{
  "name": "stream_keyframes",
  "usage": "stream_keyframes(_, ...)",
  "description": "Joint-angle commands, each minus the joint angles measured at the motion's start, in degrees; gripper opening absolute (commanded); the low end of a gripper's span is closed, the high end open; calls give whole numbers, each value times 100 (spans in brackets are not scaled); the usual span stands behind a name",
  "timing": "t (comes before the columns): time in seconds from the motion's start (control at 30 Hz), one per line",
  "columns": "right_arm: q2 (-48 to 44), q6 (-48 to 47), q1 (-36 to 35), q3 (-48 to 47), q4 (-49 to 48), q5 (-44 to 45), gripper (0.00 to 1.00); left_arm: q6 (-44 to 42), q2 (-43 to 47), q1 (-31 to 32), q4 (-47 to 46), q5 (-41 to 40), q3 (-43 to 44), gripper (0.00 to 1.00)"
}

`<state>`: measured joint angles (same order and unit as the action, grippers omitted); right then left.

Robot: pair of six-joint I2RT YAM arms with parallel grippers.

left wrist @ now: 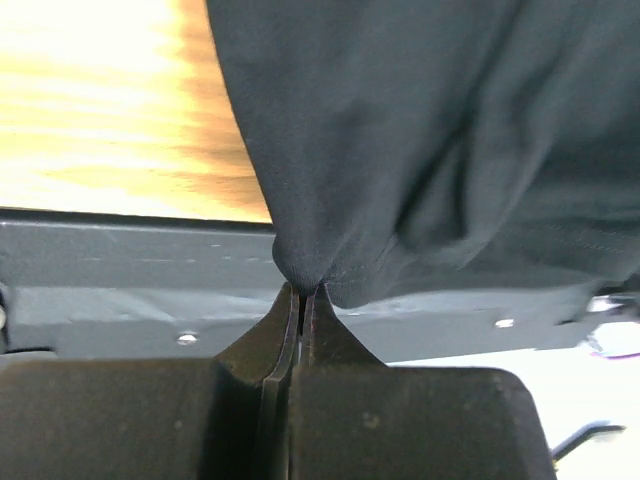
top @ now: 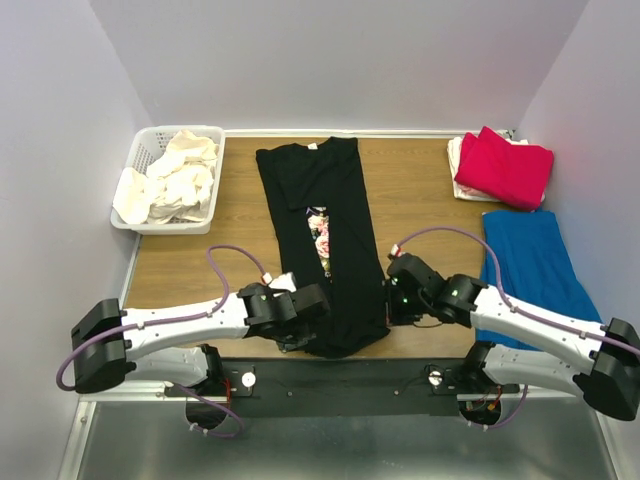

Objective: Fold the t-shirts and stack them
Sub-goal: Grab the bottom of the folded rectangular tshirt with both arms, then fold the folded rectangular tshirt in 1/3 of the way

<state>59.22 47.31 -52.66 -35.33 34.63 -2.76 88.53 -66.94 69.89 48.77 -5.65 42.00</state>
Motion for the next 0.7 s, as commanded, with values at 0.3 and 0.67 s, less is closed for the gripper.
stream_keyframes(0.3,1968,-1241,370,-2336,70,1683,1,-563,-187,-1483,618,-1895,1003,0)
stream_keyframes(0.67,3824,-2235,1731,-3988,-510,1429,1,-3174,-2024,-3401,-500,-2450,2637,0)
